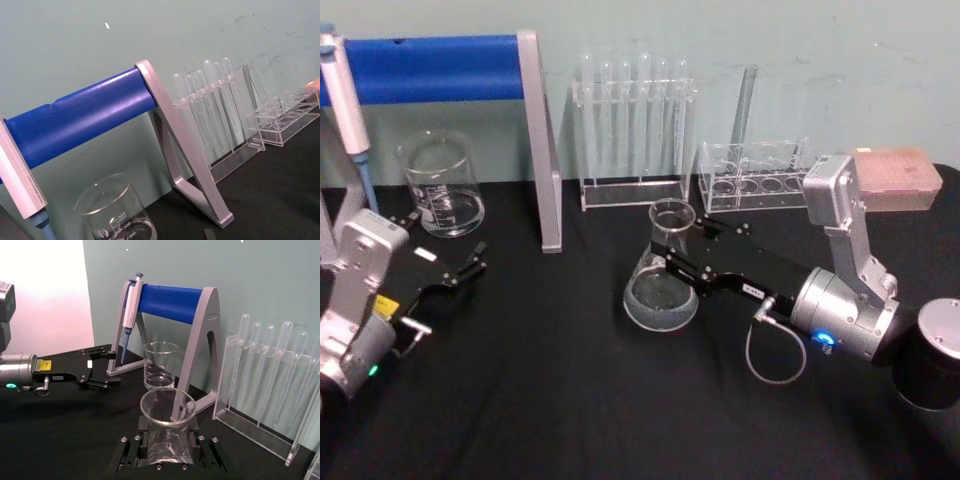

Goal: Grasp the erlenmeyer flask with one hand, shake it three times, then place it back.

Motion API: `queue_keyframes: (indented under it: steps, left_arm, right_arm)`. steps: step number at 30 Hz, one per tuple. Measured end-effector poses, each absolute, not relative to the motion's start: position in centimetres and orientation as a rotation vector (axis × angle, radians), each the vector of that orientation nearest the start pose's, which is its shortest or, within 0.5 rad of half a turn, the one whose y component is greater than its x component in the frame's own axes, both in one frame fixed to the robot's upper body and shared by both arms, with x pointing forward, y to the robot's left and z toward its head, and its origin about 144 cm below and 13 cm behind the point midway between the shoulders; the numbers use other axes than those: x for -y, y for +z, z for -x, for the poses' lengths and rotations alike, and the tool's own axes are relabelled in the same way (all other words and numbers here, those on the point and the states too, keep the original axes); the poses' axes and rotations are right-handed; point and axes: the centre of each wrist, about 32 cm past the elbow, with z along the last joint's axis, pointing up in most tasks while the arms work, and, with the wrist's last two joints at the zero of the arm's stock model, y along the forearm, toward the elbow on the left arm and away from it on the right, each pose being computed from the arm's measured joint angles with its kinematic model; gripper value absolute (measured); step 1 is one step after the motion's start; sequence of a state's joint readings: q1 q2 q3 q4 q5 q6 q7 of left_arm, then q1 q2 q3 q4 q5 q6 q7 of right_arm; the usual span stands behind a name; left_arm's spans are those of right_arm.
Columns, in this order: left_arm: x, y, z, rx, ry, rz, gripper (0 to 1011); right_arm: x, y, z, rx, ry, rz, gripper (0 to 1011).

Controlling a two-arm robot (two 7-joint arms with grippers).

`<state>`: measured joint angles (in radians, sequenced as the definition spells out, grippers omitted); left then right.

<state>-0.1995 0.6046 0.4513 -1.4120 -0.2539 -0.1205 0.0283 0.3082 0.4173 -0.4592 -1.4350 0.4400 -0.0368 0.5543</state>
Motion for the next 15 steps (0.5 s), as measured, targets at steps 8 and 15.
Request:
queue_keyframes:
  steps: [8, 15]
  left_arm:
    - [-31.0, 114.0, -48.9, 0.285, 1.248, -0.304, 1000]
    - [-31.0, 114.0, -48.9, 0.285, 1.248, -0.304, 1001]
  right_arm:
    - [23.4, 116.9, -52.8, 0.048, -0.641, 0.039, 452]
    - [23.3, 116.6, -53.2, 0.045, -0.626, 0.049, 452]
